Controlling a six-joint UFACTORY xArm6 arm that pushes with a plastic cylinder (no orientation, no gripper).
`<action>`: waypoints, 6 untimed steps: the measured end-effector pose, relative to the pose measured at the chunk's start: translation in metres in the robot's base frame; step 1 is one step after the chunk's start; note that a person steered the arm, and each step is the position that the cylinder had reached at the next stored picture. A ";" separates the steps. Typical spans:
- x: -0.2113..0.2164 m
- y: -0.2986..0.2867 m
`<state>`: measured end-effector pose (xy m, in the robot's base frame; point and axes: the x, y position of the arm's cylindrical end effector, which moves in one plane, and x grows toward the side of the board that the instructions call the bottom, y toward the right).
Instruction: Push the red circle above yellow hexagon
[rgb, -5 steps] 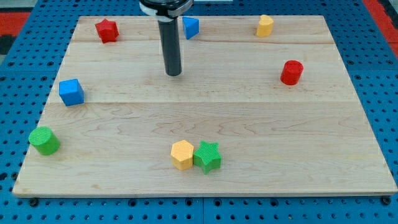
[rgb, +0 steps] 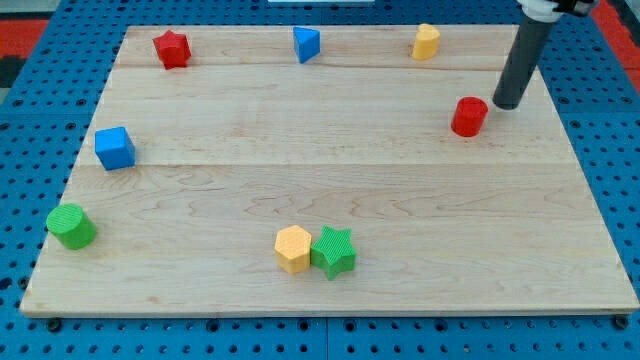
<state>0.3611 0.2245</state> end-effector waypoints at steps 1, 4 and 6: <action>0.002 -0.010; 0.019 -0.011; 0.000 -0.035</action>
<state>0.3615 0.1898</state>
